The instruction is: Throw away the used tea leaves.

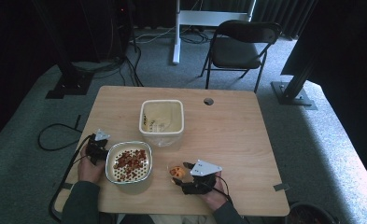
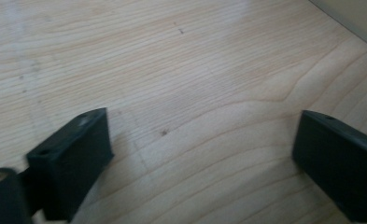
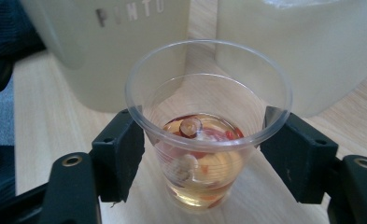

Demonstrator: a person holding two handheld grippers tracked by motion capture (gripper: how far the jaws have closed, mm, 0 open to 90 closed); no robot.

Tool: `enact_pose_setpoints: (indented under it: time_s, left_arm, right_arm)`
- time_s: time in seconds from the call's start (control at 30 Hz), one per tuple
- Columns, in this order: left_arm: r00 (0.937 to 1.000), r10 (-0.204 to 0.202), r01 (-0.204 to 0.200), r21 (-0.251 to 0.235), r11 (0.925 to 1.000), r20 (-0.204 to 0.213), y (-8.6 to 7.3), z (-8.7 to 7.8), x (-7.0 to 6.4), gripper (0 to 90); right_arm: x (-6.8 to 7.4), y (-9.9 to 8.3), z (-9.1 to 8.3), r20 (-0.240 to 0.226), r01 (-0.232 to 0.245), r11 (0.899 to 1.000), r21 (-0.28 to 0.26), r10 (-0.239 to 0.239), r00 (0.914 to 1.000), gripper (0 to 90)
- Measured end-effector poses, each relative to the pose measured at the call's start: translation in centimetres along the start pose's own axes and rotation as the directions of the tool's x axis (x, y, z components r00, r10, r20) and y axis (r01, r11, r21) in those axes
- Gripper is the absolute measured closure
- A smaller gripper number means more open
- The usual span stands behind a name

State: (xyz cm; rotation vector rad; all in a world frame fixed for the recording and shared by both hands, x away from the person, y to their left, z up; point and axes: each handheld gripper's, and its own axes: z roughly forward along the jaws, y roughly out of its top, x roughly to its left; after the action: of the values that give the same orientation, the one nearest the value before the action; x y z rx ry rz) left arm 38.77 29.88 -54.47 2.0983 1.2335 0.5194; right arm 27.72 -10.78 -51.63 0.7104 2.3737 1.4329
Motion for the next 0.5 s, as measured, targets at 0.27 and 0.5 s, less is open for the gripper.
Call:
enact_pose_setpoints:
  time_s: [0.27, 0.5]
  left_arm:
    - [0.9996, -0.021, 0.021, -0.032, 0.9993, -0.019, -0.5, -0.6, -0.3, 25.9]
    - [0.9994, -0.026, 0.025, -0.028, 0.9993, -0.025, -0.5, -0.7, -0.5, 24.9]
  right_arm:
    - [-0.7, 0.5, 1.8, -0.001, -0.019, 1.000, -0.001, 0.019, 0.9998, 22.7]
    - [-0.7, 0.9, 2.8, 0.007, -0.009, 1.000, -0.017, 0.009, 0.9999, 29.0]
